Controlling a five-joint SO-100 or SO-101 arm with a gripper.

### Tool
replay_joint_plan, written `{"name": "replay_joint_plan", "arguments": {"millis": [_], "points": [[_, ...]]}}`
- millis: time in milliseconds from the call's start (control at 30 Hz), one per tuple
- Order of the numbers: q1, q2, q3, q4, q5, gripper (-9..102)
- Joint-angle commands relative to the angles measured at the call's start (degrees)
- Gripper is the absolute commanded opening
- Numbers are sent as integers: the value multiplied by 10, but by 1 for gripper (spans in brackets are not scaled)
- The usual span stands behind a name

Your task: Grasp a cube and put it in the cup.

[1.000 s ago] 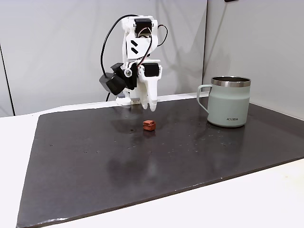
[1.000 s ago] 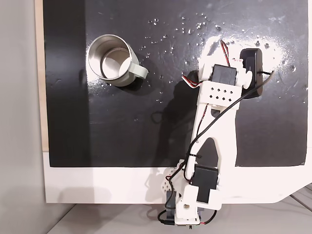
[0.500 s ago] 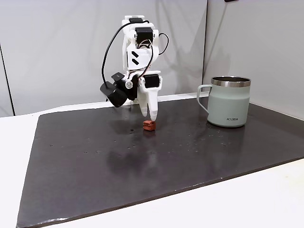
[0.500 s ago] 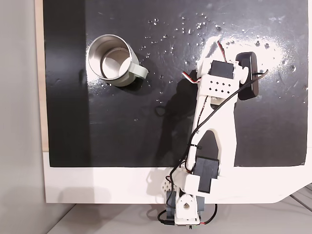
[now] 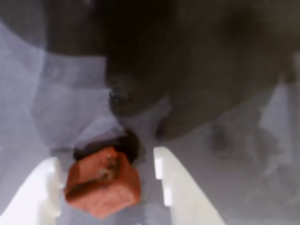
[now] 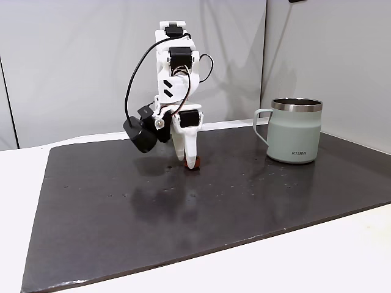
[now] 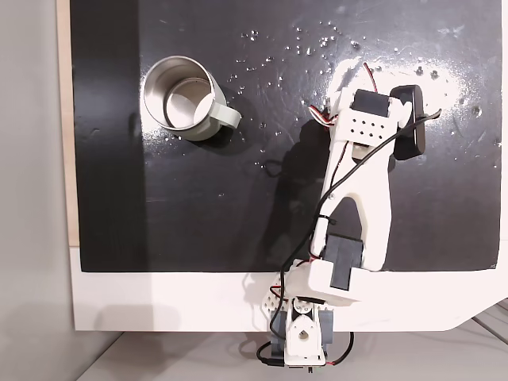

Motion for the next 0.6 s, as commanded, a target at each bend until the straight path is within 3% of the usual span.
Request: {"name": "replay_joint_plan", "arguments": {"millis": [0,567], "points": [[4,-1,-43,-10,-4,21],[-20,-40,-74,-3,-1,23]]}}
